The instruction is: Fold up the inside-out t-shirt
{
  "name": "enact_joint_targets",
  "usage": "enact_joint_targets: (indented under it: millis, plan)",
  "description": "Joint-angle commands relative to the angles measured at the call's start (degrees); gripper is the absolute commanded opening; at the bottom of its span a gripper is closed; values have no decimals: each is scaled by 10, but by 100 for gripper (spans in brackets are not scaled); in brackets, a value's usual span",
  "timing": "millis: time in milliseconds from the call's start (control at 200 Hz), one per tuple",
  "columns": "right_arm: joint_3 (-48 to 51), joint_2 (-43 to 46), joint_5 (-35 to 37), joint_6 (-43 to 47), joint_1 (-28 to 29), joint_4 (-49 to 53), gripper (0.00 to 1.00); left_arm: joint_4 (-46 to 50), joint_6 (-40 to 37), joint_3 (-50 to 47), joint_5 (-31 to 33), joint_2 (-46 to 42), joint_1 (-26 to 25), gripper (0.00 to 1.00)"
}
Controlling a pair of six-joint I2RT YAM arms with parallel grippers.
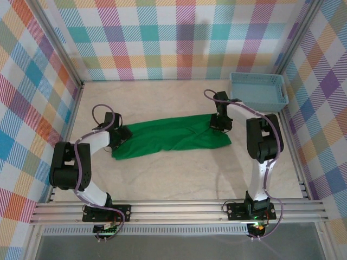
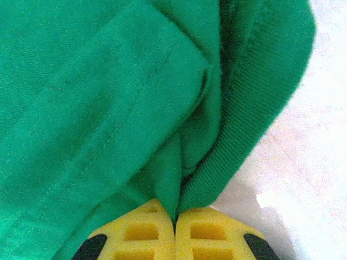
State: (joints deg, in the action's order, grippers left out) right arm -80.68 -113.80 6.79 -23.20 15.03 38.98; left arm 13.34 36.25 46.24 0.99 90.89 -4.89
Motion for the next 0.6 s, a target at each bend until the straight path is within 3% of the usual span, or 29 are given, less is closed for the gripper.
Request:
enact_joint_targets:
  millis: [0,105,325,595]
  plan:
    - [6,70,34,23,-9,27,0,87,25,-45,1,-17,-28,72]
    - [0,101,63,42,-7,54,0,97,45,-66,5,-72,-60,73]
    - [-32,115,127,96,20,99,0,177,27,-39,35,-196,-55,79]
    - [-114,117,211,147,117,168,0,158,0,-45,-10,-159,-5,72]
